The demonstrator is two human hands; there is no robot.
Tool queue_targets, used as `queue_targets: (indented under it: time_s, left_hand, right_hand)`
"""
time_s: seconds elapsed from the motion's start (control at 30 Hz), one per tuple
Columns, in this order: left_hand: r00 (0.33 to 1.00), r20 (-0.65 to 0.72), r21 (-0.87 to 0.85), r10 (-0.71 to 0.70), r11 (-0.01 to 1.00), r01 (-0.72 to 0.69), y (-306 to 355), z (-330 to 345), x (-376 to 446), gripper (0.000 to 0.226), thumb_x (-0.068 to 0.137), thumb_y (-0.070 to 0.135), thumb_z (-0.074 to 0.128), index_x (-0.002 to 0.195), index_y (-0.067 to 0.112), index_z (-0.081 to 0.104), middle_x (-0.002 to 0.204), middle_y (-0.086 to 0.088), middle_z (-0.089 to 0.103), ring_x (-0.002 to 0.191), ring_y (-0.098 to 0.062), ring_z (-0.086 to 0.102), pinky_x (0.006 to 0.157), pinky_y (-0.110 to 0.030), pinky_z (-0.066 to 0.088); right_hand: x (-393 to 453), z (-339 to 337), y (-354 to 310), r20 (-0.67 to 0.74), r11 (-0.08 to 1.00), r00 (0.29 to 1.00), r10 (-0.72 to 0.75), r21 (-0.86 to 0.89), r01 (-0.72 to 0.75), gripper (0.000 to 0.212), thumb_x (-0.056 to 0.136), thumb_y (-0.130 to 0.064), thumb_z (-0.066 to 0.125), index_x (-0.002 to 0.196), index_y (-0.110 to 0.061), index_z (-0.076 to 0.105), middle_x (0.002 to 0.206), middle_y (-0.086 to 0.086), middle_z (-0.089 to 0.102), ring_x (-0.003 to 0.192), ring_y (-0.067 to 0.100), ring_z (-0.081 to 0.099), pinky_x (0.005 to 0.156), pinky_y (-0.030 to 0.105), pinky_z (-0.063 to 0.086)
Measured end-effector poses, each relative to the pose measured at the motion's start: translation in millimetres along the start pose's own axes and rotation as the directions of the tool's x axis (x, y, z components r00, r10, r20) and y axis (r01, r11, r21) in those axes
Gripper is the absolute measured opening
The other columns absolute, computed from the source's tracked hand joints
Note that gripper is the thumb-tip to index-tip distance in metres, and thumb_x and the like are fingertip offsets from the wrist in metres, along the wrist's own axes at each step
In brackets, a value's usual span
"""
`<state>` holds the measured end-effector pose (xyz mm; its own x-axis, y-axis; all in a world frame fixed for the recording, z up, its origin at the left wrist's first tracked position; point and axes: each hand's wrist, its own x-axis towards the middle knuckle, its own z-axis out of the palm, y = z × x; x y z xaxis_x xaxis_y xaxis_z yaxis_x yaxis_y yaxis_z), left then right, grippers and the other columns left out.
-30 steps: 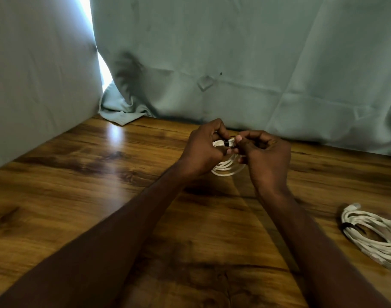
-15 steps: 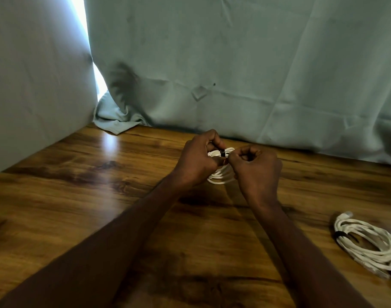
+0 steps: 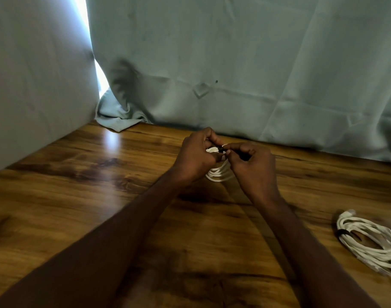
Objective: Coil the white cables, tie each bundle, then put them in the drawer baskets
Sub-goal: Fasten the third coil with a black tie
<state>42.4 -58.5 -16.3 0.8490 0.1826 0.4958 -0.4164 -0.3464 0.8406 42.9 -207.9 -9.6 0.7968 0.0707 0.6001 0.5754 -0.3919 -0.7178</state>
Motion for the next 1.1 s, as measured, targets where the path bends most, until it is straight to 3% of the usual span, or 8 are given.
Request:
queue_targets:
  time_s: [0.17, 0.27, 0.33, 0.43, 0.63, 0.83, 0.93, 1.1]
  left_hand:
    - [1.0, 0.007, 0.008, -0.015, 1.0, 0.015, 1.8, 1.5, -0.2, 0.03, 0.07, -0.005, 0.087, 0.088, 0.009, 0.066, 0.072, 0.005, 0.074, 0.059, 0.003, 0.066, 0.053, -0.017, 0.049]
    - [1.0, 0.013, 0.01, -0.01, 1.0, 0.01, 4.3, 2.6, -0.9, 0.032, 0.071, -0.005, 0.087, 0.085, 0.013, 0.065, 0.073, 0.007, 0.073, 0.06, 0.006, 0.066, 0.054, -0.013, 0.047]
    - [1.0, 0.021, 0.015, 0.001, 1.0, -0.001, 5.8, 4.0, -2.3, 0.031, 0.07, -0.005, 0.087, 0.086, 0.01, 0.065, 0.073, 0.008, 0.073, 0.06, 0.007, 0.065, 0.054, -0.011, 0.046]
    - [0.999, 0.025, 0.03, 0.035, 0.999, -0.036, 7.4, 5.8, -5.1, 0.028, 0.071, -0.003, 0.086, 0.087, 0.007, 0.066, 0.075, 0.007, 0.074, 0.062, 0.006, 0.066, 0.056, -0.013, 0.046]
    - [0.987, 0.049, 0.163, 0.15, 0.974, -0.156, 8.5, 4.8, -6.4, 0.024, 0.072, -0.005, 0.08, 0.09, 0.006, 0.068, 0.071, 0.014, 0.067, 0.063, 0.009, 0.06, 0.057, -0.006, 0.037]
    - [0.994, -0.005, 0.168, 0.112, 0.98, -0.109, 3.5, -0.2, -3.6, 0.028, 0.071, -0.002, 0.085, 0.09, 0.007, 0.067, 0.078, 0.008, 0.071, 0.068, 0.009, 0.064, 0.061, -0.009, 0.044]
    - [0.997, -0.04, 0.109, 0.067, 0.992, -0.062, 0.6, -3.8, -0.6, 0.03, 0.07, 0.001, 0.088, 0.089, 0.007, 0.066, 0.076, 0.001, 0.074, 0.066, 0.0, 0.068, 0.061, -0.023, 0.054]
    - [0.996, -0.007, 0.125, 0.083, 0.989, -0.082, 3.0, -0.3, -1.6, 0.03, 0.071, 0.003, 0.089, 0.091, 0.007, 0.066, 0.076, 0.005, 0.073, 0.065, 0.001, 0.068, 0.06, -0.022, 0.054]
  right_hand:
    - [1.5, -1.2, 0.9, -0.082, 0.984, 0.984, 0.156, 0.104, -0.147, 0.013, 0.085, -0.01, 0.079, 0.087, -0.022, 0.082, 0.076, -0.007, 0.077, 0.071, 0.008, 0.074, 0.071, 0.035, 0.063]
    - [-0.5, -1.1, -0.5, -0.11, 0.99, 0.985, 0.132, 0.058, -0.127, 0.011, 0.083, -0.013, 0.08, 0.083, -0.023, 0.083, 0.073, -0.01, 0.077, 0.068, 0.006, 0.073, 0.069, 0.031, 0.061]
    - [-1.9, -0.9, -2.1, -0.172, 0.993, 0.978, 0.122, 0.015, -0.121, 0.01, 0.081, -0.014, 0.079, 0.08, -0.023, 0.083, 0.07, -0.011, 0.075, 0.067, 0.004, 0.071, 0.065, 0.02, 0.056]
    - [-2.4, -3.3, -3.4, -0.201, 0.995, 0.977, 0.077, -0.053, -0.089, 0.01, 0.078, -0.013, 0.078, 0.077, -0.022, 0.082, 0.067, -0.012, 0.072, 0.066, 0.002, 0.068, 0.055, 0.007, 0.042]
    - [-3.8, -3.0, -0.5, -0.088, 0.97, 0.986, -0.139, -0.214, 0.117, 0.008, 0.073, -0.009, 0.075, 0.079, -0.015, 0.078, 0.072, -0.004, 0.067, 0.066, 0.01, 0.062, 0.061, 0.028, 0.046]
    - [4.2, -6.1, 6.6, 0.074, 0.994, 0.993, -0.093, -0.053, 0.097, 0.02, 0.087, -0.001, 0.071, 0.097, -0.014, 0.082, 0.093, -0.004, 0.072, 0.084, 0.007, 0.068, 0.072, 0.017, 0.051]
    - [3.3, 0.0, 8.4, 0.081, 0.995, 0.993, -0.087, -0.05, 0.091, 0.026, 0.092, -0.002, 0.069, 0.108, -0.017, 0.082, 0.098, -0.006, 0.073, 0.088, 0.003, 0.069, 0.074, 0.009, 0.047]
    - [5.2, -1.7, 8.8, -0.079, 0.995, 0.994, 0.073, 0.072, -0.067, 0.017, 0.088, -0.009, 0.073, 0.099, -0.018, 0.082, 0.086, -0.007, 0.078, 0.078, 0.007, 0.073, 0.076, 0.031, 0.061]
